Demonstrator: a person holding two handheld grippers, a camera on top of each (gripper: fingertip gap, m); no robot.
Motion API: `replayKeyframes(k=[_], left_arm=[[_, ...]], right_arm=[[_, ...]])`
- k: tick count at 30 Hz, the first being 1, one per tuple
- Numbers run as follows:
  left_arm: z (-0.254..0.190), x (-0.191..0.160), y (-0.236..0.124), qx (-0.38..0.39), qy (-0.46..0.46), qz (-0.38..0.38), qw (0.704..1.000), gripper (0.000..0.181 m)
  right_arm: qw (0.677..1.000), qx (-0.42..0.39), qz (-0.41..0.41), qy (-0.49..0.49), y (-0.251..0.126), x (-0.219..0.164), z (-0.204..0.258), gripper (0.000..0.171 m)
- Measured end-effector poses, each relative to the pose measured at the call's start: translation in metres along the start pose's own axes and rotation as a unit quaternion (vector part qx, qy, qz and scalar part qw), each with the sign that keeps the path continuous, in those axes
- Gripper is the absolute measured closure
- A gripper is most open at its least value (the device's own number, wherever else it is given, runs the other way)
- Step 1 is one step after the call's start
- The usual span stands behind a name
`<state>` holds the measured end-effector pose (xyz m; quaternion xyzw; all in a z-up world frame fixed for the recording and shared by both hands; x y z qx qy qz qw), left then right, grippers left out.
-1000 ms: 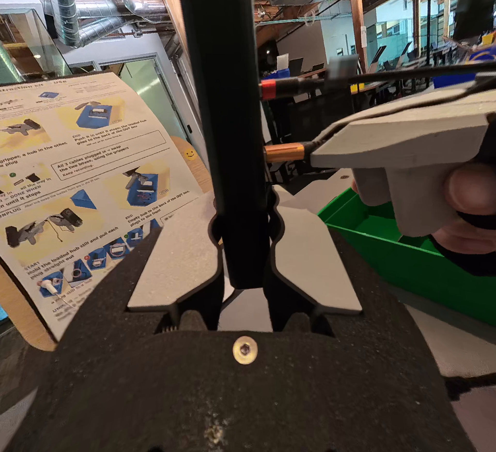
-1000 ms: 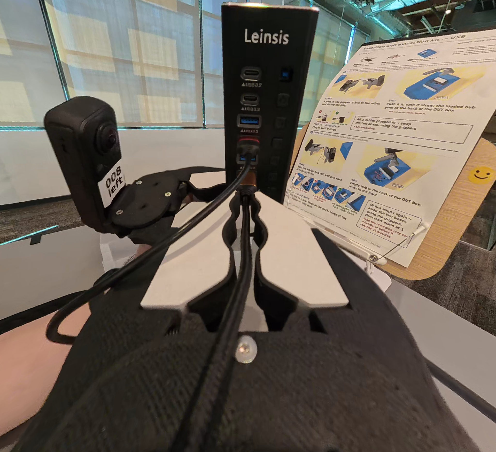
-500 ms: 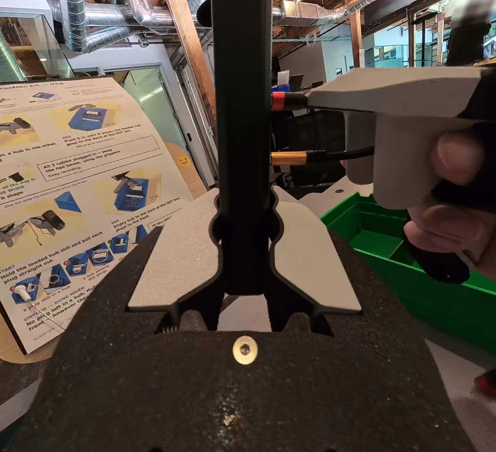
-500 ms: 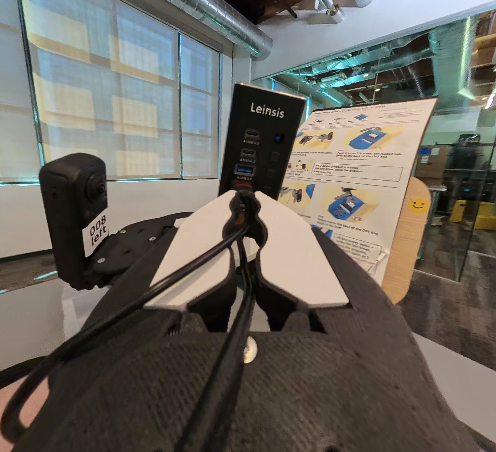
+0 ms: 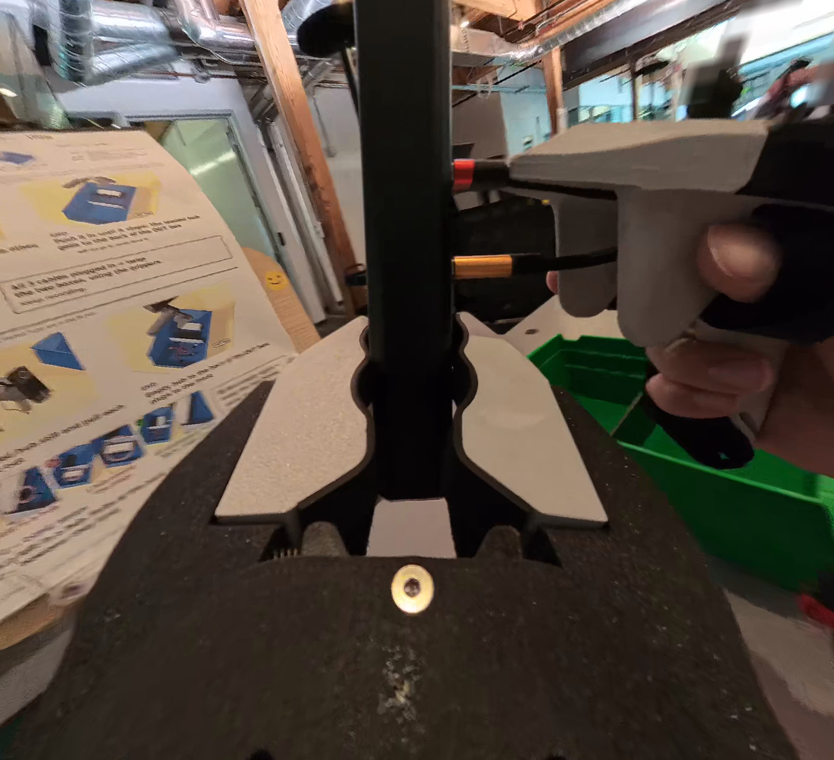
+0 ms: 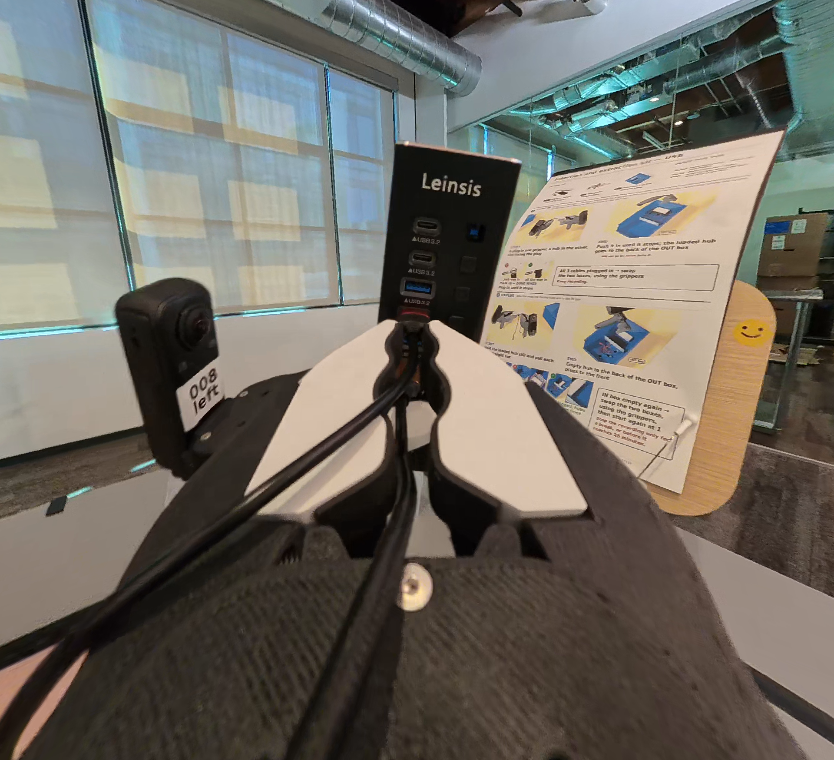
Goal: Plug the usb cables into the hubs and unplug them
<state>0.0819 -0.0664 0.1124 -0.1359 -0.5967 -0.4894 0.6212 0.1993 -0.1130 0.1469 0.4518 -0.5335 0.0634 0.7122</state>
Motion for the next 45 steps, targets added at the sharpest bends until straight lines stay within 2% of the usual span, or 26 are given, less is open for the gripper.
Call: replayKeyframes(k=[1,3,6,8,10,13,16,19,23,30,32,34,38,40,42,45], left_arm=[[0.001,0.000,0.000,-0.014,-0.033,-0.005,0.999,0.150],[0.006,0.002,-0.001,-0.026,-0.097,-0.023,0.995,0.150],[0.021,0.009,-0.008,-0.039,-0.179,-0.046,0.982,0.151],[0.032,0.009,-0.013,-0.032,-0.181,-0.028,0.983,0.151],[0.041,0.010,-0.020,-0.017,-0.182,-0.046,0.982,0.151],[0.054,0.014,-0.027,-0.055,-0.261,-0.077,0.961,0.151],[0.064,0.018,-0.035,-0.103,-0.323,-0.084,0.937,0.151],[0.065,0.017,-0.040,-0.175,-0.360,-0.048,0.915,0.149],[0.057,0.012,-0.038,-0.224,-0.369,0.004,0.902,0.151],[0.036,0.007,-0.017,-0.247,-0.425,-0.021,0.870,0.151],[0.029,0.004,-0.014,-0.259,-0.419,-0.003,0.870,0.152],[0.027,0.003,-0.012,-0.253,-0.411,0.006,0.876,0.151],[0.029,0.000,-0.010,-0.234,-0.402,0.004,0.885,0.151],[0.034,-0.001,-0.011,-0.213,-0.394,-0.004,0.894,0.143],[0.041,0.000,-0.016,-0.204,-0.405,-0.007,0.891,0.136],[0.055,-0.002,-0.025,-0.174,-0.387,0.008,0.905,0.136]], right_arm=[[1.000,0.005,0.009,-0.006,0.001,0.001,0.001,0.161],[0.999,0.011,0.036,-0.016,0.002,0.003,0.003,0.151],[0.996,0.025,0.085,-0.029,0.003,0.005,0.009,0.146],[0.989,0.050,0.134,-0.036,0.003,0.004,0.015,0.146],[0.979,0.074,0.182,-0.055,0.002,0.000,0.019,0.146],[0.968,0.089,0.205,-0.110,-0.001,-0.002,0.013,0.146],[0.968,0.090,0.182,-0.144,-0.007,0.001,-0.005,0.146],[0.983,0.108,0.146,-0.035,-0.013,0.001,-0.025,0.138],[0.976,0.133,0.116,0.127,-0.014,-0.007,-0.044,0.119],[0.947,0.154,0.060,0.274,0.004,-0.041,-0.035,0.121],[0.941,0.151,0.046,0.298,0.008,-0.047,-0.032,0.128],[0.935,0.168,0.028,0.313,0.008,-0.048,-0.030,0.144],[0.934,0.154,0.040,0.319,0.008,-0.050,-0.035,0.143],[0.939,0.132,0.035,0.316,0.005,-0.051,-0.042,0.144],[0.943,0.112,0.033,0.310,0.001,-0.052,-0.053,0.143],[0.953,0.074,0.045,0.290,-0.007,-0.048,-0.072,0.143]])
Point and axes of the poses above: each gripper's, where its closed fingertips meet, y out along the fingers, x out of its top, z = x × y across the jaws, the point moved 8 cm from there along -y, back along the fingers, and after that the axes turned 13 degrees about -z, right-handed, at the moved point
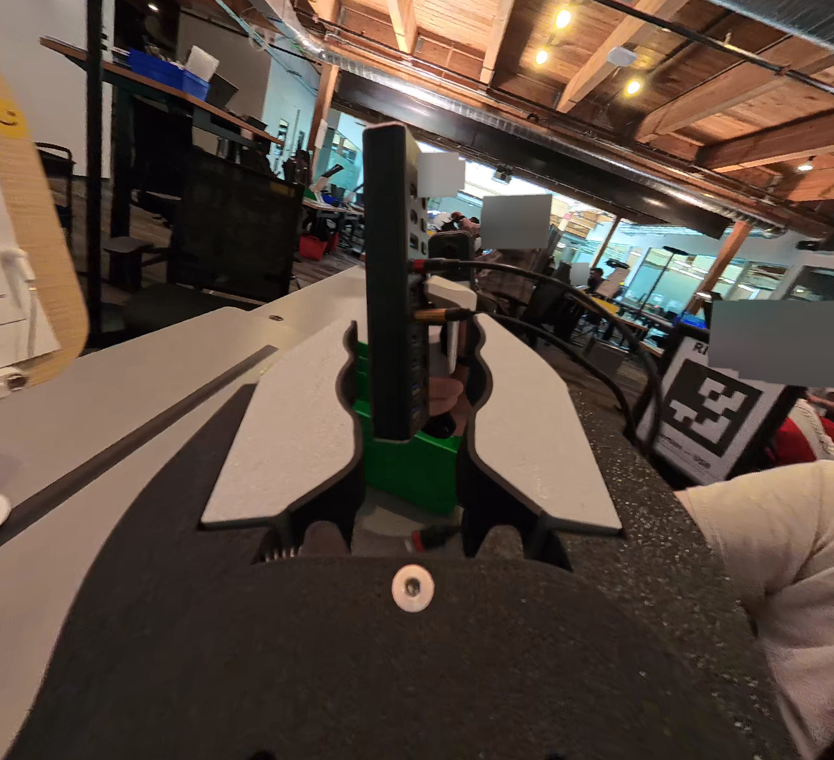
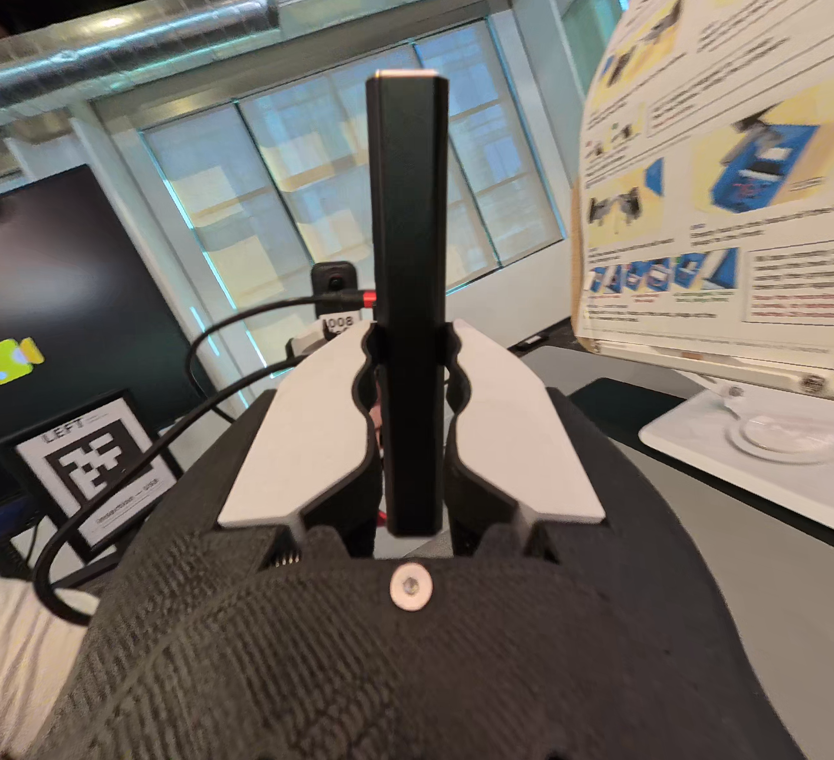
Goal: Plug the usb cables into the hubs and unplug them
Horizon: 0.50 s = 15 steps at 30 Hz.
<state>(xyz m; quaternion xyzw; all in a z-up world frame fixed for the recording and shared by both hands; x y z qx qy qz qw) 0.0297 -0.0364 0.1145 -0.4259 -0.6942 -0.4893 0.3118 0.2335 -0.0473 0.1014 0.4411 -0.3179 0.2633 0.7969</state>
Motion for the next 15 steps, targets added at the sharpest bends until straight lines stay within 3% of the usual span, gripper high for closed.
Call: replayKeyframes(k=[7,12,15], left_arm=[[0.007,0.007,-0.014,0.041,0.018,0.004,0.999,0.139],[0.008,0.003,-0.009,0.031,0.001,0.018,0.999,0.142],[0.007,0.003,-0.008,0.026,-0.002,0.016,1.000,0.144]], right_arm=[[0.997,-0.063,0.037,-0.031,-0.034,0.037,-0.013,0.143],[0.970,-0.151,0.097,-0.164,-0.053,0.055,-0.013,0.143],[0.946,-0.195,0.090,-0.243,-0.062,0.070,-0.007,0.143]])
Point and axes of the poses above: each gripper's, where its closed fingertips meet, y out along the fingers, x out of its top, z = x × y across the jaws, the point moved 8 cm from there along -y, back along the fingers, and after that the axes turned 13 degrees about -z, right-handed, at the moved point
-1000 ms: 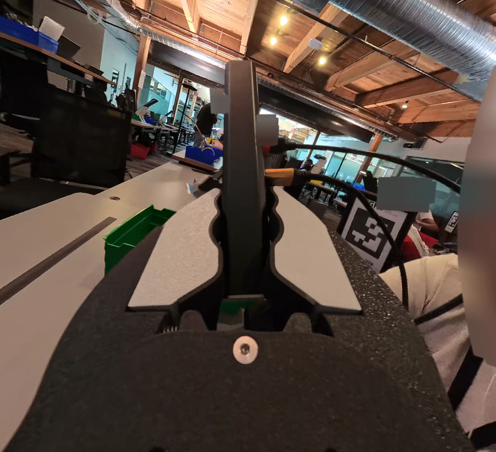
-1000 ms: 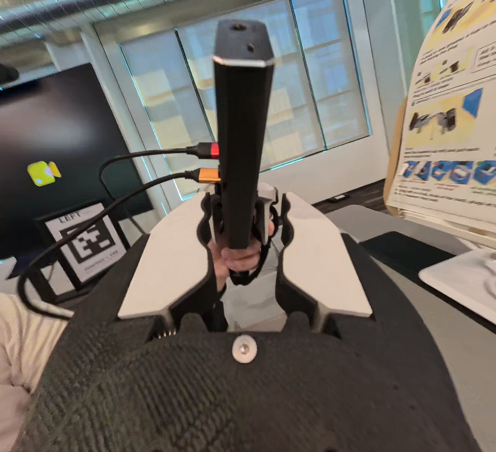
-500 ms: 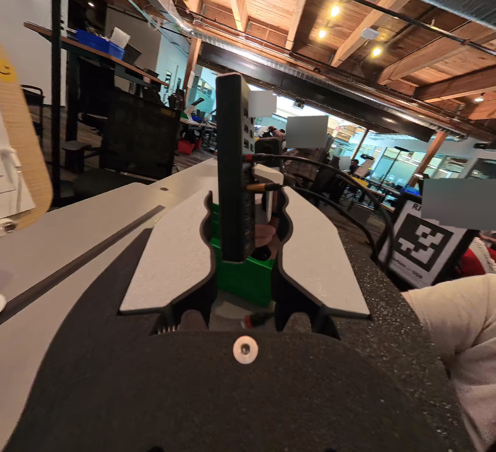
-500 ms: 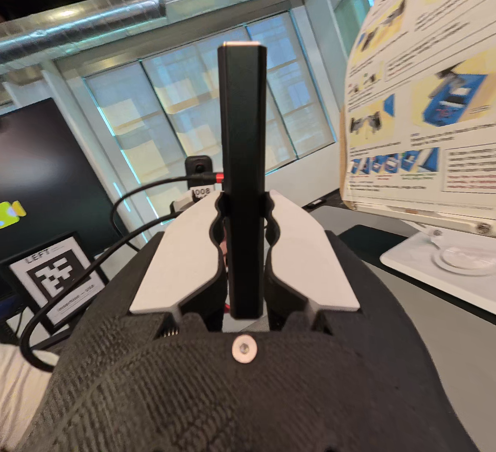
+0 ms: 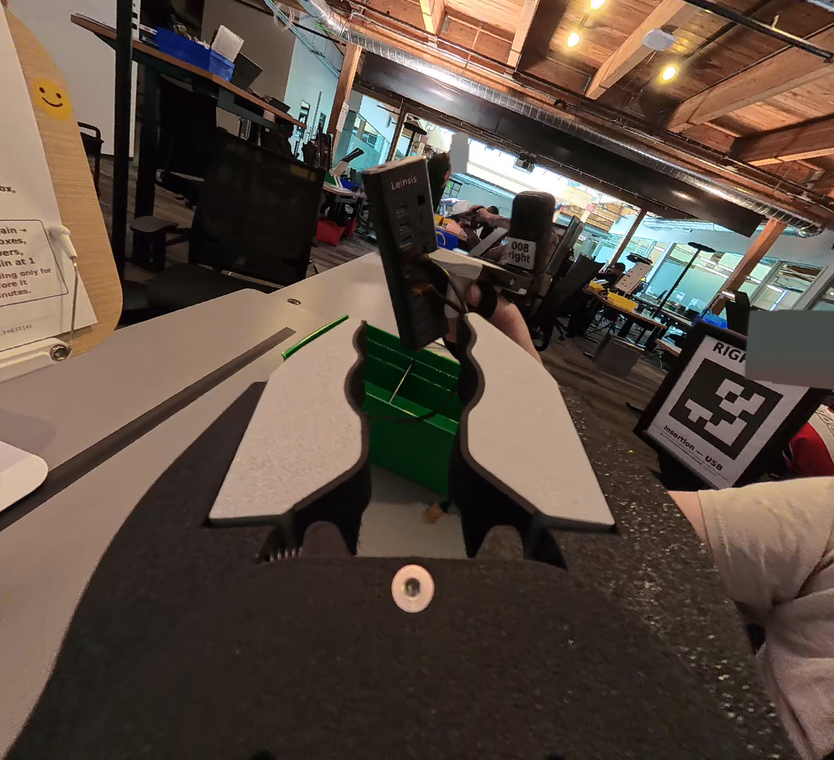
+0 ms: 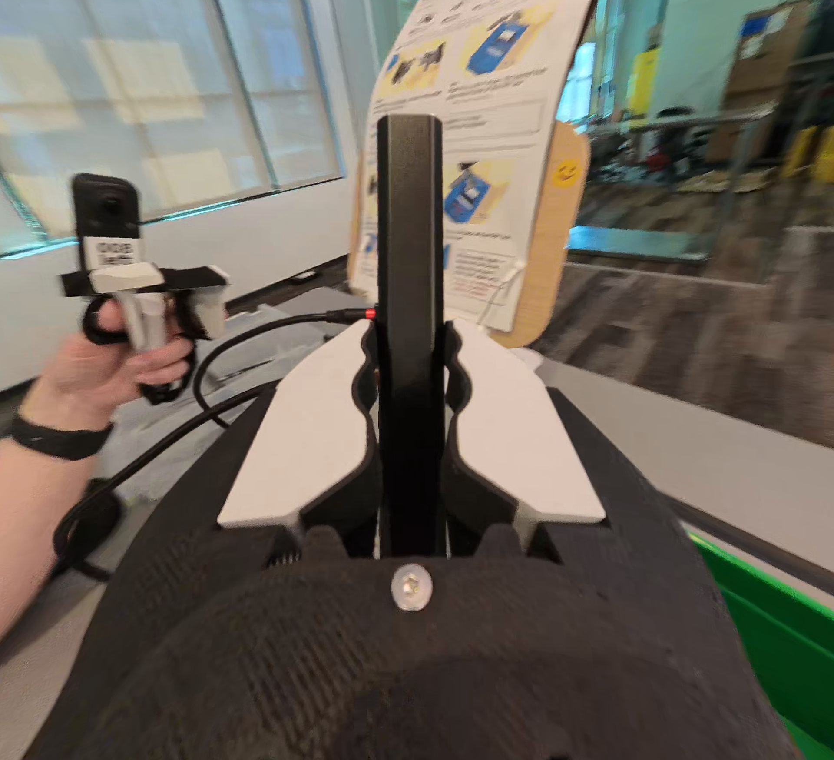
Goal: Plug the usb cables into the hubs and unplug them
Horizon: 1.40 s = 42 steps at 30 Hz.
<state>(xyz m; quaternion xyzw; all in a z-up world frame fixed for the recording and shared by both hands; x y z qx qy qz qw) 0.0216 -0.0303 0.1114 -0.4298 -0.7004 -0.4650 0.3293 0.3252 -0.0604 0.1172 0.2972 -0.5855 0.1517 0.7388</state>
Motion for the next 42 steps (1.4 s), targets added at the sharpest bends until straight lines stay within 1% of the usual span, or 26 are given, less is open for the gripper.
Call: replayKeyframes(k=[2,3,4,6,8,11,14,15,17,19,22,24,26,29,32,34,37,39,42], left_arm=[[-0.001,0.001,0.000,-0.003,-0.001,-0.004,1.000,0.145],[-0.002,0.001,0.000,-0.003,0.001,-0.005,1.000,0.145],[-0.003,0.001,0.001,-0.003,0.003,-0.006,1.000,0.145],[-0.004,0.001,0.001,-0.001,0.008,-0.004,1.000,0.146],[-0.004,0.000,0.002,-0.002,0.009,-0.001,1.000,0.146],[-0.004,-0.002,0.005,-0.005,0.006,0.002,1.000,0.146],[-0.005,-0.004,0.007,-0.007,0.006,0.007,1.000,0.146],[-0.005,-0.005,0.008,-0.006,0.006,0.010,1.000,0.146],[-0.004,-0.007,0.010,-0.005,0.006,0.015,1.000,0.147],[-0.004,-0.009,0.012,-0.004,0.005,0.021,1.000,0.147],[-0.002,-0.013,0.015,-0.001,0.004,0.031,0.999,0.147],[-0.002,-0.016,0.017,0.000,0.005,0.039,0.999,0.147],[-0.002,-0.018,0.018,0.001,0.007,0.046,0.999,0.147],[-0.002,-0.021,0.021,0.000,0.006,0.053,0.999,0.147],[-0.002,-0.025,0.024,-0.001,0.006,0.065,0.998,0.147],[-0.002,-0.027,0.026,0.000,0.008,0.072,0.997,0.147],[-0.003,-0.029,0.027,-0.002,0.009,0.077,0.997,0.147],[-0.003,-0.030,0.028,-0.003,0.009,0.080,0.997,0.147],[-0.003,-0.030,0.028,-0.004,0.009,0.082,0.997,0.147]], right_arm=[[0.996,-0.052,-0.033,-0.063,-0.013,0.014,-0.005,0.143],[0.989,-0.088,-0.054,-0.108,-0.021,0.021,-0.008,0.143],[0.976,-0.133,-0.073,-0.158,-0.030,0.027,-0.012,0.142],[0.937,-0.221,-0.096,-0.252,-0.050,0.036,-0.022,0.143],[0.903,-0.296,-0.108,-0.292,-0.070,0.040,-0.036,0.143],[0.877,-0.372,-0.139,-0.271,-0.100,0.044,-0.057,0.143],[0.856,-0.424,-0.136,-0.263,-0.122,0.042,-0.074,0.143],[0.855,-0.430,-0.136,-0.257,-0.128,0.041,-0.080,0.143],[0.859,-0.434,-0.162,-0.216,-0.138,0.037,-0.088,0.142],[0.866,-0.427,-0.211,-0.154,-0.148,0.037,-0.093,0.142],[0.863,-0.402,-0.297,-0.080,-0.163,0.041,-0.094,0.143],[0.856,-0.400,-0.322,-0.061,-0.172,0.045,-0.093,0.143],[0.851,-0.419,-0.303,-0.090,-0.177,0.047,-0.094,0.142],[0.854,-0.428,-0.255,-0.149,-0.173,0.041,-0.100,0.142],[0.868,-0.411,-0.185,-0.207,-0.159,0.030,-0.106,0.143],[0.878,-0.396,-0.144,-0.229,-0.147,0.021,-0.110,0.143],[0.908,-0.325,-0.069,-0.256,-0.128,0.007,-0.112,0.142],[0.923,-0.269,-0.002,-0.275,-0.118,-0.005,-0.111,0.142],[0.932,-0.172,0.120,-0.297,-0.106,-0.027,-0.108,0.142]])
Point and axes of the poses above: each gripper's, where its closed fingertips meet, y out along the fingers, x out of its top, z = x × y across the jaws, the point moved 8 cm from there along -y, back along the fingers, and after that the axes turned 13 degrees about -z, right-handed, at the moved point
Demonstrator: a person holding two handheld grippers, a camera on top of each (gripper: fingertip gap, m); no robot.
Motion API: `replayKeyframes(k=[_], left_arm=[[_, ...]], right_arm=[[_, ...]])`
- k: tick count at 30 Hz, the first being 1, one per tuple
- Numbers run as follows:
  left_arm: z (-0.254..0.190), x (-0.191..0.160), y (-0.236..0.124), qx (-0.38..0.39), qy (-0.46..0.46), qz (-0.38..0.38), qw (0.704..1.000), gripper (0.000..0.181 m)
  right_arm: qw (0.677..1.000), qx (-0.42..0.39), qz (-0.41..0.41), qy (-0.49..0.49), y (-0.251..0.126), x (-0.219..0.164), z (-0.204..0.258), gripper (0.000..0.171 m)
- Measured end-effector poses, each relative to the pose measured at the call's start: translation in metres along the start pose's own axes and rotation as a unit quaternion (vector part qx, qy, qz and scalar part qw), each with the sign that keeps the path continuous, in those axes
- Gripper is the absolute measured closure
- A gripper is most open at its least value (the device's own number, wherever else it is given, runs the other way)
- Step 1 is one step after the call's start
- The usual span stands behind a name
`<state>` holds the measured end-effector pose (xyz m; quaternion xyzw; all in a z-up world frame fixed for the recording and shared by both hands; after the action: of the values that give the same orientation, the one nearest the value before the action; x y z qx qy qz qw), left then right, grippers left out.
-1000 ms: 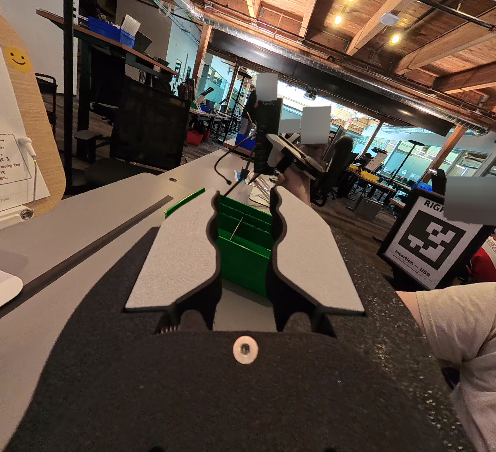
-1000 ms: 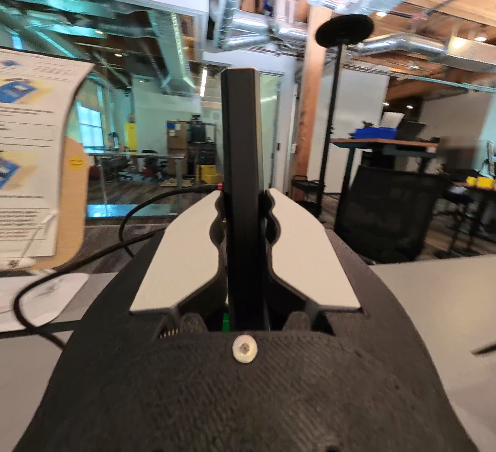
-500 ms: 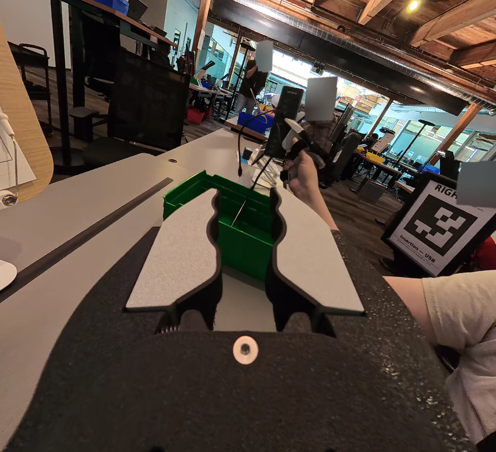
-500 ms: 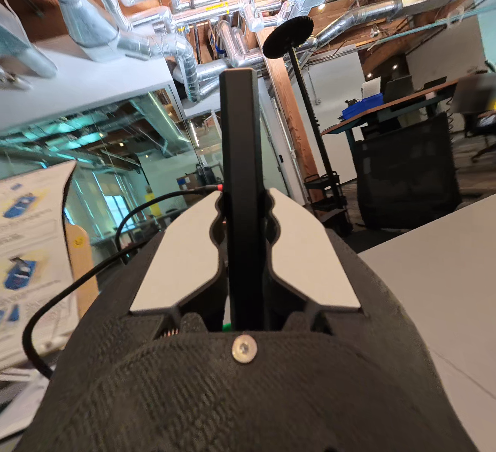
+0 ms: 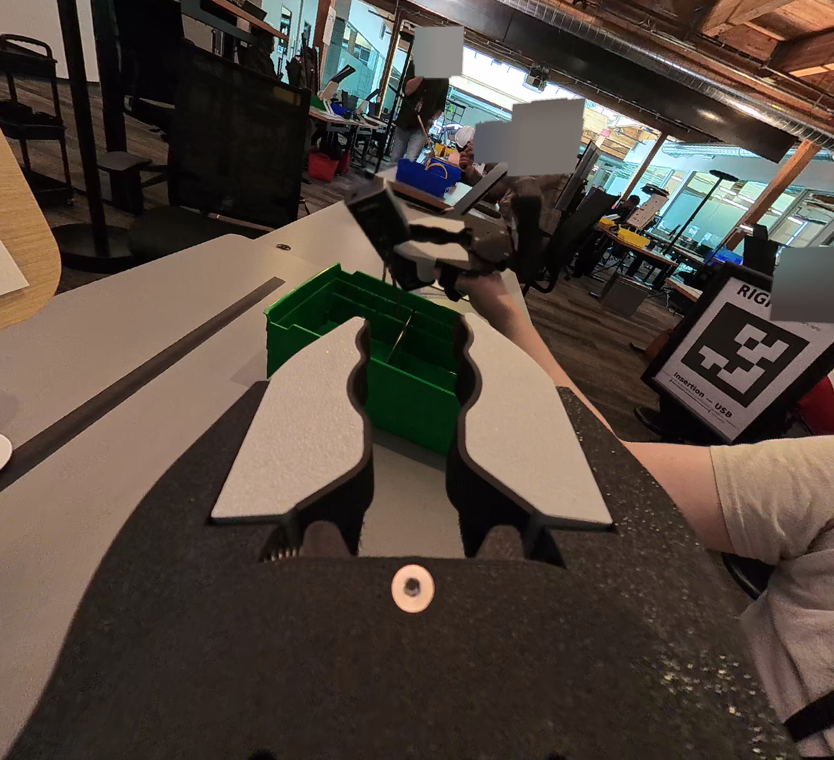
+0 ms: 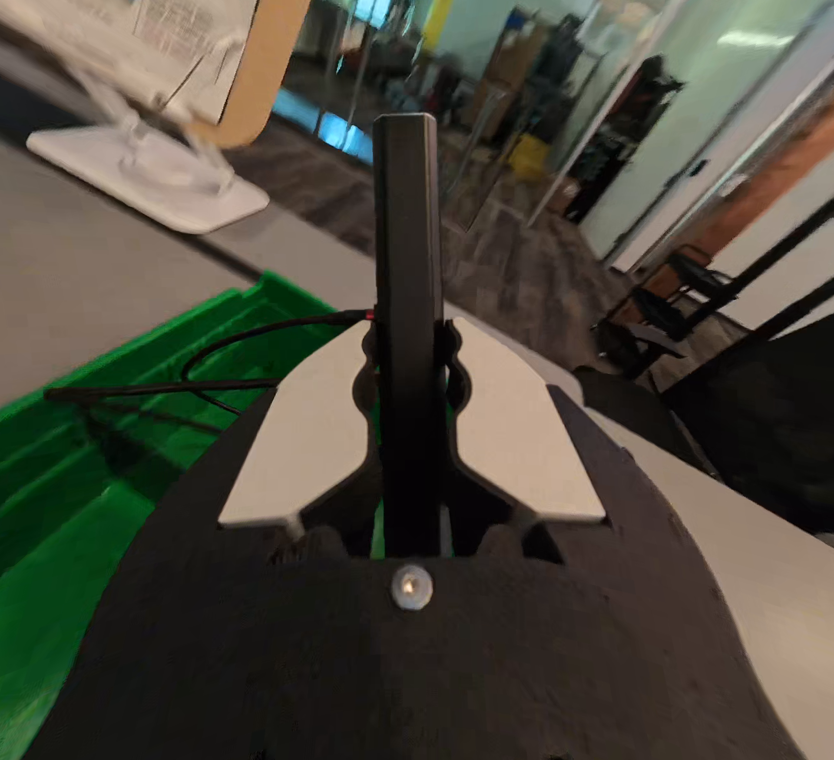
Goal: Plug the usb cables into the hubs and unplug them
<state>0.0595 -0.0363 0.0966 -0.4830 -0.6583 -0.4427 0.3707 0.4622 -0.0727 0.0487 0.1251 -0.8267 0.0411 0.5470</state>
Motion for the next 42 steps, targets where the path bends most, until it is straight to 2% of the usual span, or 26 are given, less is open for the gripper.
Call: replayKeyframes(k=[5,8,13,18,22,25,28,30,32,36,39,42], left_arm=[[-0.001,0.001,-0.002,-0.006,-0.005,-0.004,1.000,0.147],[-0.002,0.002,-0.003,-0.010,-0.007,-0.005,1.000,0.147],[0.000,0.001,-0.002,-0.013,-0.014,-0.003,1.000,0.147],[0.000,-0.002,0.003,-0.019,-0.018,0.006,1.000,0.147],[-0.001,-0.006,0.006,-0.022,-0.020,0.020,0.999,0.147],[-0.001,-0.006,0.006,-0.019,-0.016,0.021,0.999,0.147],[-0.002,-0.003,0.004,-0.015,-0.007,0.019,1.000,0.147],[-0.001,-0.001,0.001,0.003,0.016,0.018,1.000,0.148],[0.002,0.003,-0.003,0.044,0.063,0.011,0.997,0.150],[0.009,0.010,-0.013,0.162,0.161,0.013,0.973,0.150],[0.008,0.016,-0.019,0.226,0.216,0.009,0.950,0.148],[0.004,0.021,-0.023,0.261,0.243,0.003,0.934,0.147]], right_arm=[[0.980,0.118,0.154,-0.043,0.025,-0.018,0.022,0.142],[0.964,0.136,0.223,-0.046,0.039,-0.034,0.025,0.142],[0.923,0.212,0.320,-0.028,0.053,-0.066,0.038,0.142],[0.889,0.237,0.389,-0.034,0.063,-0.089,0.043,0.140],[0.889,0.211,0.404,-0.040,0.067,-0.095,0.044,0.139],[0.913,0.177,0.364,-0.048,0.066,-0.076,0.036,0.146],[0.948,0.126,0.279,-0.083,0.060,-0.038,0.027,0.147],[0.967,0.075,0.213,-0.117,0.057,-0.004,0.023,0.143],[0.979,0.008,0.150,-0.136,0.055,0.034,0.022,0.132],[0.988,-0.096,0.014,-0.119,0.056,0.104,0.043,0.117],[0.985,-0.135,-0.065,-0.081,0.058,0.142,0.076,0.117],[0.983,-0.144,-0.104,-0.040,0.061,0.164,0.110,0.119]])
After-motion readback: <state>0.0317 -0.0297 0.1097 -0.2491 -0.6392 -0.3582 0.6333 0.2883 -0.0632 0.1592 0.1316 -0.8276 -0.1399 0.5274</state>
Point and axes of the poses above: each gripper's, where its closed fingertips meet, y out along the fingers, x out of its top, z = x × y across the jaws, the point moved 8 cm from there along -y, back along the fingers, and after that the axes turned 13 degrees about -z, right-handed, at the moved point
